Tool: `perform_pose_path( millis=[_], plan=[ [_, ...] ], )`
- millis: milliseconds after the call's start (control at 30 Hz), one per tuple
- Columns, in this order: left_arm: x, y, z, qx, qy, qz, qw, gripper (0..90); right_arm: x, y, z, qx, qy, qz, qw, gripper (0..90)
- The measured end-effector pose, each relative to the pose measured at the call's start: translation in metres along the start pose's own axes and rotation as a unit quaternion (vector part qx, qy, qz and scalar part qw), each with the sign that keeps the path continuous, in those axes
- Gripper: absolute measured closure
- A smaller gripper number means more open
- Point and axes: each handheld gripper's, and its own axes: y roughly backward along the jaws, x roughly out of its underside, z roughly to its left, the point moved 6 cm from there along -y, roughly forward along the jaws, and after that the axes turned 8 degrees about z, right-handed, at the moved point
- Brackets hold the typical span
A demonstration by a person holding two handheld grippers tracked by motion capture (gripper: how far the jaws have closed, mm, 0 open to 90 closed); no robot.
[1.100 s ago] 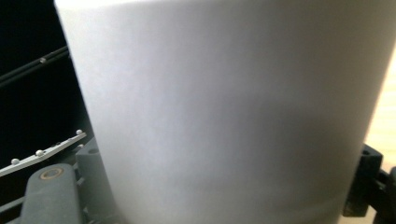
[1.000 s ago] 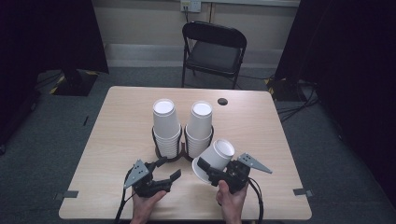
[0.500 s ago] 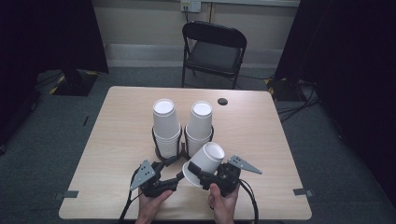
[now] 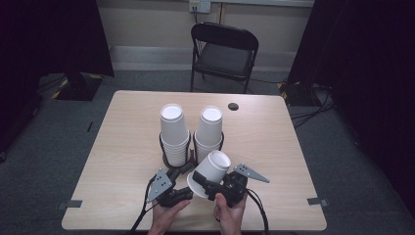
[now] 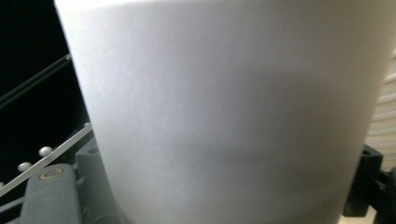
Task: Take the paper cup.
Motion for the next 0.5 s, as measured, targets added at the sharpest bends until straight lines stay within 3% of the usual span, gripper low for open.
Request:
perform_pose_path(
  millis=[333, 500],
  plan=[
    [-0.0068, -0.0023, -0.0068, -0.024, -0.029, -0.018, 0.9991, 52.1, 0.0033, -0.0071, 0.0064, -0.018, -0.014, 0.021, 0.9995, 16.2],
    [-0.0083, 0.0008, -0.0066, -0.031, -0.032, -0.023, 0.9988, 68.1, 0.0033, -0.0084, 0.0072, -0.022, -0.013, 0.024, 0.9994, 14.9]
  ],
)
